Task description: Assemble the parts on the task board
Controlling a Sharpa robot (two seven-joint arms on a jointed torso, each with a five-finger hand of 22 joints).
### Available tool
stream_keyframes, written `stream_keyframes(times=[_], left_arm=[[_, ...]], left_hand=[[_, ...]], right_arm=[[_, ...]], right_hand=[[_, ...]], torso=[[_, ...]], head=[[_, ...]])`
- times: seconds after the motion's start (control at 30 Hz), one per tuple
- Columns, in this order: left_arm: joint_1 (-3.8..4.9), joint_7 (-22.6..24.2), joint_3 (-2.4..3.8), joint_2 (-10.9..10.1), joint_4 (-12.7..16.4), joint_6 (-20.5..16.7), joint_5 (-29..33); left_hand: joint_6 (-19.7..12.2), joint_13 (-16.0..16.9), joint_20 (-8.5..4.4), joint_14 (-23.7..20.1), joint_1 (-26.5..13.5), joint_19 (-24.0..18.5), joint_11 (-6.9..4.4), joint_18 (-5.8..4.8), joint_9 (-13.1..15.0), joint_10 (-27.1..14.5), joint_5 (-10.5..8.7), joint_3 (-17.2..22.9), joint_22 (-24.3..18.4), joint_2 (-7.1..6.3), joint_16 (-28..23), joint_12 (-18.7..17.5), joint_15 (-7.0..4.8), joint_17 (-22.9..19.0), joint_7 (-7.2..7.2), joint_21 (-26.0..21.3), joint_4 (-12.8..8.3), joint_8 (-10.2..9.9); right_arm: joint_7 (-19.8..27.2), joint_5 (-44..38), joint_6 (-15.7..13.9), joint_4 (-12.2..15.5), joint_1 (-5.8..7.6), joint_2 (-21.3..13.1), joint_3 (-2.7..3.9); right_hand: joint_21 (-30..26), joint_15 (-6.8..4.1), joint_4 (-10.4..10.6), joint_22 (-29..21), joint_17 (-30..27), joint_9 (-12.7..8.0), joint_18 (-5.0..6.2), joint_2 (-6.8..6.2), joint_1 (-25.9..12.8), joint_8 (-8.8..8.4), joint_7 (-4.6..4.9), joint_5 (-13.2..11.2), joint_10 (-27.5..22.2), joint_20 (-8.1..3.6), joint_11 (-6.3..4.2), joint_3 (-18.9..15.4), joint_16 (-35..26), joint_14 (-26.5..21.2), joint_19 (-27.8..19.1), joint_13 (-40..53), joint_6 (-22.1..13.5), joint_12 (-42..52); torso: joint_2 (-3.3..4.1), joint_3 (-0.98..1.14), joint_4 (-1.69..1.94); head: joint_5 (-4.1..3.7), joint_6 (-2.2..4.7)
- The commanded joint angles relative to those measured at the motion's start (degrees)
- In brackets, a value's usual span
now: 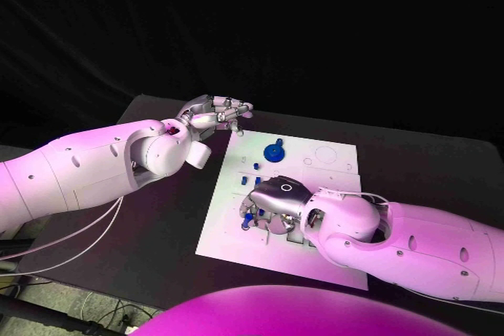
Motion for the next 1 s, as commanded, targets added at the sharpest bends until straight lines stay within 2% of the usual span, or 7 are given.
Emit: stream_keyframes(times=[0.03,0.27,0.4,0.7,0.83,1.0], left_arm=[[0.03,0.2,0.03,0.1,0.1,0.9,0.0],[0.03,0.2,0.03,0.1,0.1,0.9,0.0],[0.03,0.2,0.03,0.1,0.1,1.0,0.0],[0.04,0.2,0.03,0.1,0.2,0.9,0.0],[0.04,0.2,0.03,0.1,0.2,0.9,0.0],[0.04,0.2,0.03,0.1,0.2,0.8,0.0]], left_hand=[[-0.5,-0.1,0.16,-0.1,0.5,0.2,0.13,0.75,0.1,-0.4,0.24,0.1,-0.1,0.19,-0.3,0.3,0.45,0.1,-0.13,-0.4,-0.4,0.3],[-0.5,-0.1,0.16,-0.1,0.5,0.2,0.13,0.75,0.1,-0.4,0.24,0.1,-0.1,0.19,-0.3,0.3,0.45,0.1,-0.13,-0.4,-0.4,0.3],[-0.5,-0.1,0.16,-0.1,0.5,0.2,0.13,0.75,0.1,-0.4,0.24,0.1,-0.1,0.19,-0.3,0.3,0.45,0.1,-0.13,-0.4,-0.4,0.3],[-0.5,-0.1,0.16,-0.1,0.5,0.2,0.13,0.75,0.1,-0.4,0.24,0.1,-0.1,0.19,-0.3,0.3,0.45,0.1,-0.13,-0.4,-0.4,0.3],[-0.5,-0.1,0.16,-0.1,0.5,0.2,0.13,0.75,0.1,-0.4,0.24,0.1,-0.1,0.19,-0.3,0.3,0.45,0.1,-0.13,-0.4,-0.4,0.3],[-0.6,-0.1,0.17,-0.1,0.4,0.2,0.15,0.75,0.1,-0.5,0.24,0.1,-0.1,0.24,-0.4,0.4,0.47,0.1,-0.11,-0.4,-0.3,0.4]], right_arm=[[-0.5,-1.6,1.4,-0.2,-0.13,0.2,-0.04],[-1.1,-2.3,1.3,-0.7,-0.37,0.8,-0.08],[-1.2,-2.6,1.5,-0.9,-0.53,1.1,-0.11],[-1.4,-2.7,2.9,-1.2,-0.66,1.3,-0.20],[-1.6,-2.7,3.4,-1.4,-0.68,1.6,-0.27],[-1.5,-2.3,3.3,-1.6,-0.68,2.0,-0.41]], right_hand=[[-0.2,-0.29,0.2,0.0,0.9,2.4,-0.76,0.09,-0.2,2.22,-0.10,0.2,0.6,0.07,0.01,0.3,0.3,3.4,0.1,0.1,0.5,-0.3],[-0.2,-0.30,0.0,0.1,0.9,2.5,-0.76,0.04,-0.3,2.28,-0.11,0.2,0.6,0.06,0.00,0.5,0.3,3.4,0.1,0.1,0.5,-0.4],[-0.2,-0.31,-0.1,0.1,0.8,2.5,-0.75,0.04,-0.3,2.31,-0.11,0.2,0.7,0.06,0.00,0.7,0.3,3.4,0.0,0.1,0.5,-0.4],[-0.2,-0.32,-0.3,0.1,0.8,2.6,-0.75,-0.06,-0.4,2.37,-0.11,0.2,0.7,0.06,-0.01,0.9,0.3,3.4,0.0,0.1,0.5,-0.5],[-0.5,-0.13,-0.5,0.0,0.8,2.6,-0.72,-1.12,-1.6,2.23,0.22,0.2,0.4,0.15,0.25,1.3,0.3,3.4,-0.1,0.0,-0.1,-1.1],[-1.2,0.81,0.5,-0.4,0.7,1.8,-0.65,-4.40,-5.5,0.23,1.51,1.2,-1.8,0.85,1.34,0.4,0.3,3.3,-0.4,-0.1,-3.5,-1.4]], torso=[[-0.04,-0.02,0.09],[0.03,-0.06,-0.02],[-0.01,-0.05,0.06],[-0.03,-0.05,-0.03],[-0.02,-0.04,-0.03],[-0.04,-0.05,0.00]], head=[[0.08,0.00],[0.12,0.00],[0.18,0.00],[0.25,0.00],[0.21,0.00],[0.15,0.00]])
